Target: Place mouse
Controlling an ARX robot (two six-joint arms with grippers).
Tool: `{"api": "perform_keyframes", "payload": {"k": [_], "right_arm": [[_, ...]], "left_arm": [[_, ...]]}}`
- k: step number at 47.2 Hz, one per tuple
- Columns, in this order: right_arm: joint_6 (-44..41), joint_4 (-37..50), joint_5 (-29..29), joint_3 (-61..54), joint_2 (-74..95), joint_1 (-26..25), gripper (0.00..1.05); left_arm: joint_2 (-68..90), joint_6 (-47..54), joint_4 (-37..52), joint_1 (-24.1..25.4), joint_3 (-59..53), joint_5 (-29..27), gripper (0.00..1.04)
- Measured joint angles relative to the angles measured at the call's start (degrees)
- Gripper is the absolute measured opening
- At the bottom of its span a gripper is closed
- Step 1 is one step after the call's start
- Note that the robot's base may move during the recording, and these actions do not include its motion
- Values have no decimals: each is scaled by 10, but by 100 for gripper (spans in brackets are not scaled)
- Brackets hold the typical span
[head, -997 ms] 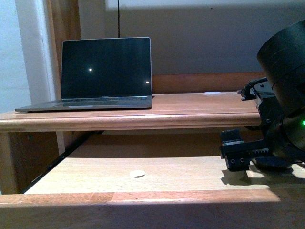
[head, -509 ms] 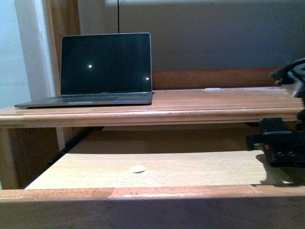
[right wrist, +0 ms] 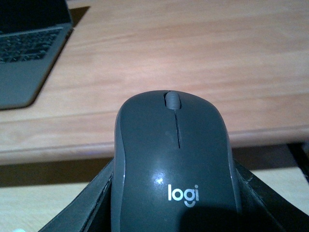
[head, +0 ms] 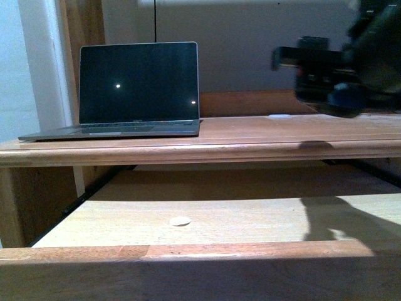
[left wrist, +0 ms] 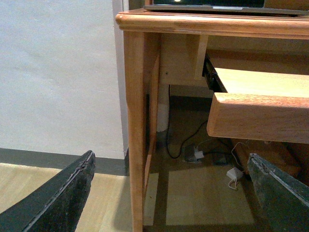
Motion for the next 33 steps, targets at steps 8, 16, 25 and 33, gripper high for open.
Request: {"api": "perform_keyframes", "payload": {"k": [8, 16, 25, 33], "right_arm": [[2, -25, 23, 122, 114, 28, 55], [6, -58, 33, 230, 209, 35, 55], [-1, -88, 69, 341, 297, 33, 55], [-3, -96, 78, 378, 342, 23, 55]], "left_arm": [[0, 0, 0, 0, 0, 0, 97], [0, 0, 0, 0, 0, 0, 97], [0, 0, 0, 0, 0, 0, 97], [0, 0, 0, 0, 0, 0, 97]]}}
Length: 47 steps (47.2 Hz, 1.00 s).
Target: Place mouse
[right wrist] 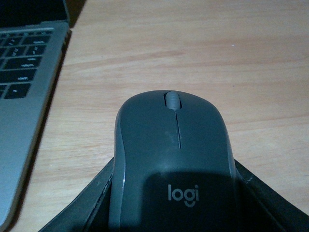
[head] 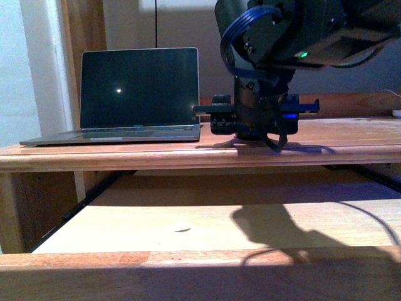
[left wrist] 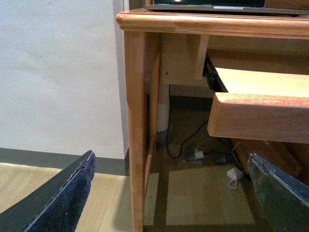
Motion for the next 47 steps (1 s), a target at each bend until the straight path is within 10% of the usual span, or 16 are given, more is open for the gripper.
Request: {"api": "perform_keyframes", "payload": {"k": [9, 22, 28, 47], "right_arm": [[1, 14, 4, 24, 27, -3, 55], [3, 113, -24, -34, 13, -10, 99], [4, 210, -50, -126, -58, -32, 97], [7, 374, -323, -549, -436, -177, 97]], "left_arm": [[0, 0, 0, 0, 0, 0, 97], [0, 0, 0, 0, 0, 0, 97], [0, 0, 0, 0, 0, 0, 97], [0, 0, 0, 0, 0, 0, 97]]}}
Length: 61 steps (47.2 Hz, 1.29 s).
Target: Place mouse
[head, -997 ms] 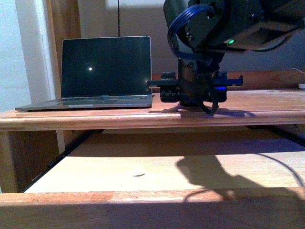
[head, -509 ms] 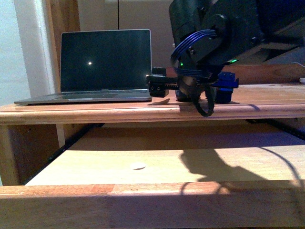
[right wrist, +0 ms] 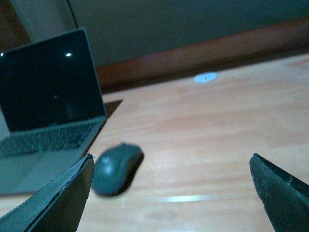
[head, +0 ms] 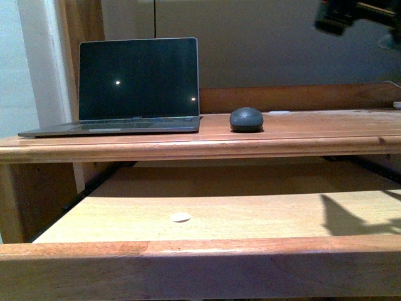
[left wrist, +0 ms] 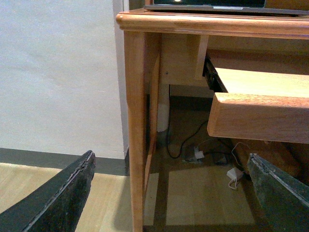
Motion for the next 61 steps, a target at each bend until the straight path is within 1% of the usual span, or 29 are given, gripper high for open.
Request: {"api": "perform_keyframes", "payload": {"k": [2, 8, 11, 13, 15, 18, 20, 23, 26, 31, 32, 33, 34, 38, 41, 46, 50, 61], "right_arm": [[0, 7, -37, -45, -32, -17, 97], [-17, 16, -174, -164, -129, -56, 97], [-41, 14, -270, -235, -192, -85, 97], [-50, 10, -307, -262, -213, -101, 97], [-59, 2, -339, -284, -228, -122, 97], [-81, -17, -371, -314, -242, -148, 97], [-103, -29, -385, -334, -243, -162, 97], [-134, -30, -391, -360, -237, -177, 97], [-153, -14, -386, -377, -217, -182, 97], [-167, 13, -368, -384, -193, -176, 97], [-168, 79, -315, -377, -129, -131, 97], [-168, 79, -314, -377, -128, -130, 97], [-166, 89, -297, -372, -116, -121, 97], [-159, 166, -196, -317, -14, -55, 97], [-158, 192, -128, -236, 54, -17, 97], [-169, 198, -57, -163, 143, 16, 97], [-166, 189, -25, -118, 182, 40, 97], [-168, 167, 23, -25, 251, 79, 97]], "left_arm": [[0, 0, 0, 0, 0, 0, 97], [0, 0, 0, 0, 0, 0, 97], [0, 0, 0, 0, 0, 0, 97], [0, 0, 0, 0, 0, 0, 97], [0, 0, 0, 0, 0, 0, 97], [0, 0, 0, 0, 0, 0, 97], [0, 0, 0, 0, 0, 0, 97], [0, 0, 0, 0, 0, 0, 97], [0, 0, 0, 0, 0, 0, 97], [0, 0, 0, 0, 0, 0, 97], [0, 0, 0, 0, 0, 0, 97], [0, 0, 0, 0, 0, 0, 97], [0, 0, 0, 0, 0, 0, 97], [0, 0, 0, 0, 0, 0, 97], [0, 0, 0, 0, 0, 1, 97], [-1, 0, 0, 0, 0, -2, 97], [-1, 0, 0, 0, 0, -1, 97], [-1, 0, 0, 0, 0, 0, 97]]}}
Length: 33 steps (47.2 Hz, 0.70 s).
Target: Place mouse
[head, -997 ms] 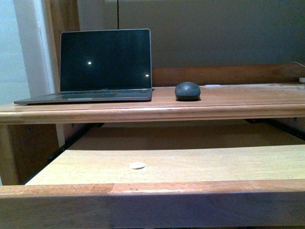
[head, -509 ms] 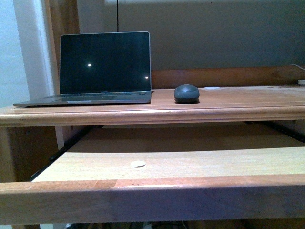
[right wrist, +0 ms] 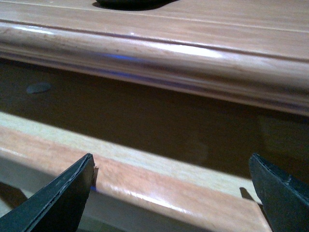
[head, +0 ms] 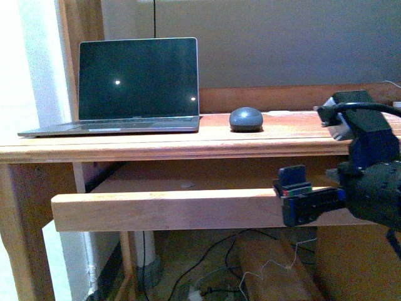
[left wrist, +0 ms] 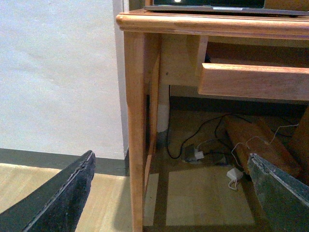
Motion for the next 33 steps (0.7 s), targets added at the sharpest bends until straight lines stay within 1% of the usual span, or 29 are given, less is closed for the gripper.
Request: {"api": "perform_keyframes", "payload": {"k": [7, 12, 18, 28, 33], "right_arm": [[1, -12, 19, 32, 20, 4, 97], [17, -12, 9, 33, 18, 0, 97], [37, -4, -24, 6, -6, -18, 97], [77, 2, -106, -93, -103, -85, 97], [80, 2, -143, -126, -147, -106, 97]], "left_arm": [[0, 0, 0, 0, 0, 0, 97], [0, 0, 0, 0, 0, 0, 97], [0, 0, 0, 0, 0, 0, 97], [0, 0, 0, 0, 0, 0, 97], [0, 0, 0, 0, 0, 0, 97]]}}
